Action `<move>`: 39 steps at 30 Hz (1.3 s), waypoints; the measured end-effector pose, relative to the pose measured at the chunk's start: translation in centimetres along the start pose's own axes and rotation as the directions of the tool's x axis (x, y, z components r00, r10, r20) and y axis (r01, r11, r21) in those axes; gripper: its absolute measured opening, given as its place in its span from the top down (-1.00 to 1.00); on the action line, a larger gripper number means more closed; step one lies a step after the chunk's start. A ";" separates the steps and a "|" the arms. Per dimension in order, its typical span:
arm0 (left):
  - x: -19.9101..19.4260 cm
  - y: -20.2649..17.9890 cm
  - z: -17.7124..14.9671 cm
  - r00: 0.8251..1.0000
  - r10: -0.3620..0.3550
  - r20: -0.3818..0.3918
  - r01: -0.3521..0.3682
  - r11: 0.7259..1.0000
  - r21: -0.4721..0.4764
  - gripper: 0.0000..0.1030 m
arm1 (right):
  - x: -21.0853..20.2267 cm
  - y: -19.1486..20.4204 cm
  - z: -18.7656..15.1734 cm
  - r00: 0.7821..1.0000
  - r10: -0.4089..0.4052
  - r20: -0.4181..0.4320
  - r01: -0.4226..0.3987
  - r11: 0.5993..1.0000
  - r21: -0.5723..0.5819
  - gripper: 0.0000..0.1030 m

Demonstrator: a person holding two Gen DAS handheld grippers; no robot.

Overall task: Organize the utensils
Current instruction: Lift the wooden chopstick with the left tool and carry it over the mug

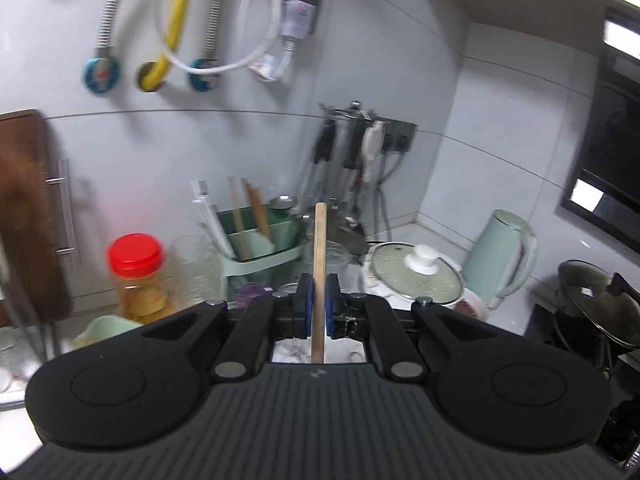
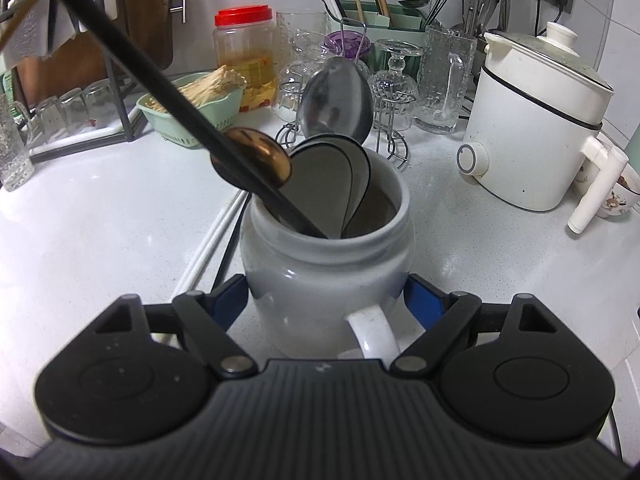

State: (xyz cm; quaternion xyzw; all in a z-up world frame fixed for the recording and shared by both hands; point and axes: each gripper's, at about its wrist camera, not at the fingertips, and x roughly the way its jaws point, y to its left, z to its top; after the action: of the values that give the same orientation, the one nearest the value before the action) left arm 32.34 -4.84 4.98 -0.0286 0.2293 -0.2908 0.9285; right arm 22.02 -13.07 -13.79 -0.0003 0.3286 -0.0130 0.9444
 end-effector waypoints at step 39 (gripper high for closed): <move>10.8 -5.4 -5.3 0.977 -0.189 -0.095 0.205 0.955 0.216 0.87 | 0.4 0.1 -0.4 0.999 0.022 0.049 -0.023 0.999 0.022 -0.69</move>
State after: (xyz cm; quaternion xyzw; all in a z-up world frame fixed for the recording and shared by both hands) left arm 34.98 -14.83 -3.17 0.0643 0.2248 -0.4069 0.8831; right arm 22.05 -12.99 -14.33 0.0139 0.3052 -0.0059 0.9522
